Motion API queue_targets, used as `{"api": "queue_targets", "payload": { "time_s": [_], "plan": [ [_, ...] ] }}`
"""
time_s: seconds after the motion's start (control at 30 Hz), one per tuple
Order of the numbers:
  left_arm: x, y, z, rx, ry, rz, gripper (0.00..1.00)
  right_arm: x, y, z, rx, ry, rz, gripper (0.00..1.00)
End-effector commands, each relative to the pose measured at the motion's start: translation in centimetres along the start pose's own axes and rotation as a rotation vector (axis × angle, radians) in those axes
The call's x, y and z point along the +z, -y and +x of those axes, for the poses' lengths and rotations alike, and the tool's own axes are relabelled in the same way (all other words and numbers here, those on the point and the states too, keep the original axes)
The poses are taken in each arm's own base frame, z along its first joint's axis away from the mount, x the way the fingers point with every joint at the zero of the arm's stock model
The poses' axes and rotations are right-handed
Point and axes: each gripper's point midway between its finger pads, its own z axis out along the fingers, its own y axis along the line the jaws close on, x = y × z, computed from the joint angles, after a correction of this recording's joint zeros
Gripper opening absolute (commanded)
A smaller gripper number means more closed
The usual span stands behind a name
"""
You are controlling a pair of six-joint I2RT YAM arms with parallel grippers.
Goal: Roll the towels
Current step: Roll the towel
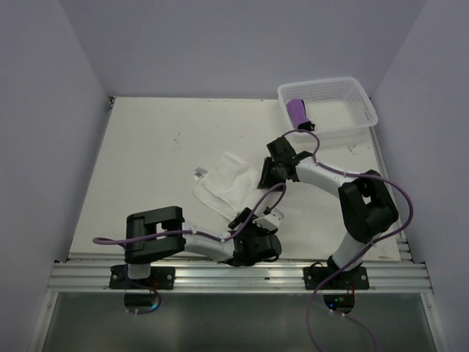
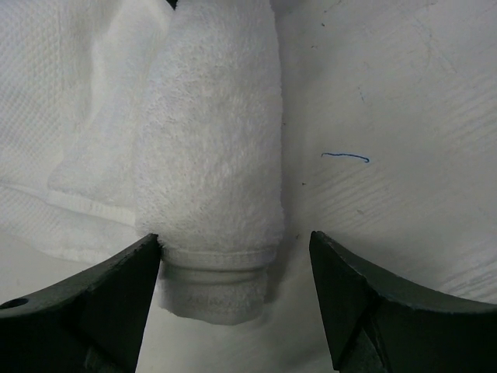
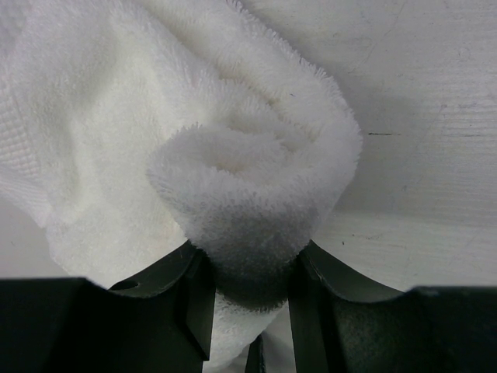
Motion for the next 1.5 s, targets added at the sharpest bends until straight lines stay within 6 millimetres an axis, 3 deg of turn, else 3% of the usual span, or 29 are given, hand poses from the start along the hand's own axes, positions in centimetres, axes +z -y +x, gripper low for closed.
{"api": "queue_targets", "payload": {
  "time_s": [0.0, 0.2, 0.5, 0.57, 0.6, 0.83, 1.3, 1.4, 1.47],
  "plan": [
    [0.8, 0.1, 1.3, -0.045, -0.024, 0.008, 0.79, 0.0, 2.6, 1.8, -0.039, -0.083, 0.097, 0.00],
    [1.2, 0.1, 1.4, -0.125, -0.019, 0.034, 0.67, 0.1, 2.5, 1.7, -0.055, -0.097, 0.100, 0.00],
    [1.2, -0.9, 1.1, -0.213, -0.025, 0.068, 0.30, -0.1, 2.4, 1.4, -0.087, -0.111, 0.114, 0.00],
    [1.0, -1.1, 0.9, -0.234, -0.022, 0.085, 0.13, -0.1, 2.4, 1.1, -0.092, -0.109, 0.120, 0.01],
    [0.9, -1.1, 0.8, -0.244, -0.020, 0.093, 0.00, -0.1, 2.5, 1.1, -0.090, -0.109, 0.124, 0.02],
    [0.5, -2.1, 1.0, -0.412, -0.025, 0.192, 0.00, -0.3, 2.8, 0.5, -0.089, -0.104, 0.148, 0.23],
    [-2.0, -1.9, 1.2, -0.775, -0.059, 0.376, 0.00, -0.7, 5.3, 0.0, -0.020, -0.049, 0.202, 0.46],
    [-2.6, -1.8, 1.5, -0.833, -0.070, 0.403, 0.00, -0.6, 5.9, 0.1, -0.006, -0.053, 0.209, 0.55],
    [-3.0, -1.8, 1.8, -0.863, -0.079, 0.419, 0.00, -0.6, 6.0, 0.1, 0.000, -0.052, 0.212, 0.55]
  ]
}}
